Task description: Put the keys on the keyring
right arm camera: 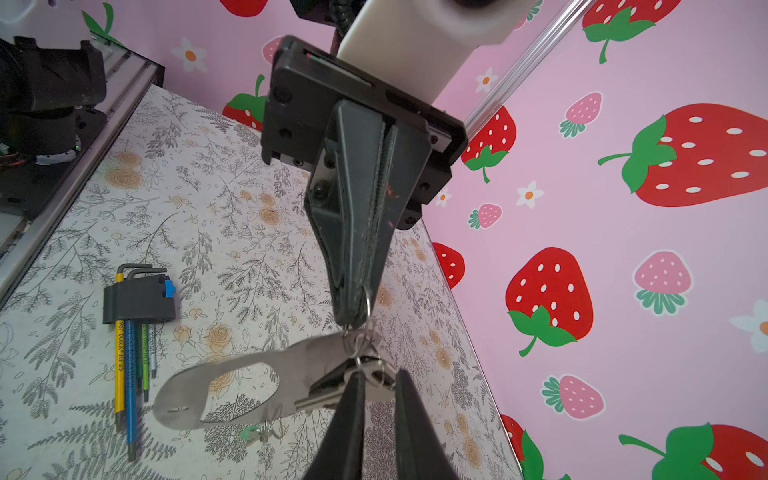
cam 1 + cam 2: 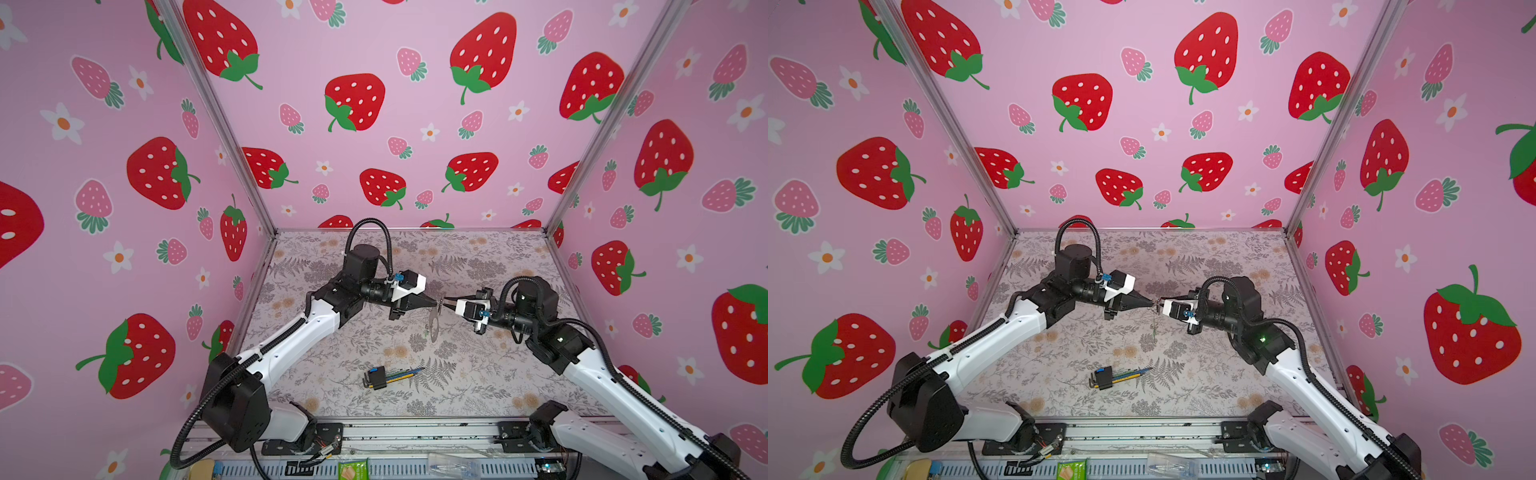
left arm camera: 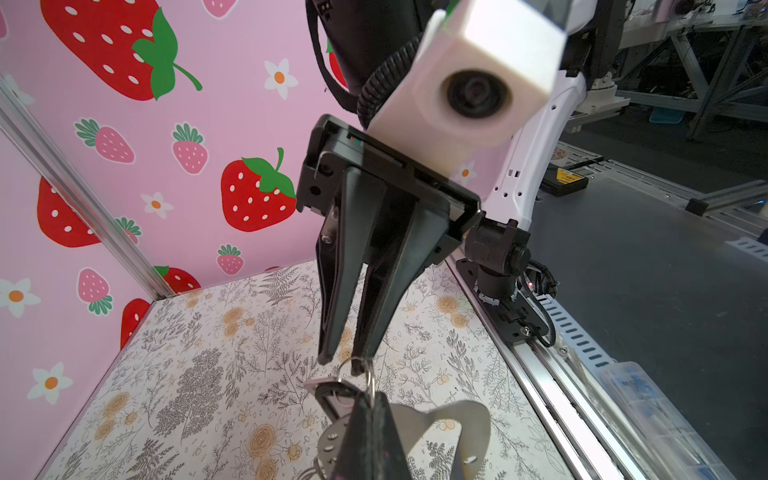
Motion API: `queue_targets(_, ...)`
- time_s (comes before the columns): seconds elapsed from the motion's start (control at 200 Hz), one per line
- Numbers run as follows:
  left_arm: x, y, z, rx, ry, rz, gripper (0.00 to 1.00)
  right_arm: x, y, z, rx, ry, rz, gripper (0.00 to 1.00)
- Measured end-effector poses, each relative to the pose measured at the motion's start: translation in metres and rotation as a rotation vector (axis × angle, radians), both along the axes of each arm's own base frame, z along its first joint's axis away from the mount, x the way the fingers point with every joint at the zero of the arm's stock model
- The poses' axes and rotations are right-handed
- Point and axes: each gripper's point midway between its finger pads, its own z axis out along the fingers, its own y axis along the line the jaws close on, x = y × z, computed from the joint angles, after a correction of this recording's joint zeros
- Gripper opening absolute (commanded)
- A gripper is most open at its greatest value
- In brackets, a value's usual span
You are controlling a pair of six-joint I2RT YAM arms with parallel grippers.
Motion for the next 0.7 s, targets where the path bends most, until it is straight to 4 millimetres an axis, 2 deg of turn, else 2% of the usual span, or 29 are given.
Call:
queue_targets(0.34,0.002,-0.001,0.000,0.002,0.016,0.002,0.00,-0.005,0.002,-0.003,-0.027,-0.043,0.015,0.00)
queue_targets(0.55,-0.001,-0.002,0.011,-0.015,0.042,-0.020,0.00,-0.011,0.000,0.007,-0.054,-0.175,-0.025,0.00)
queue_targets(0.7,0.001,-0.003,0.011,-0.017,0.074,-0.016,0.00,-0.009,0.003,0.005,-0.098,-0.250,-0.067,0.00)
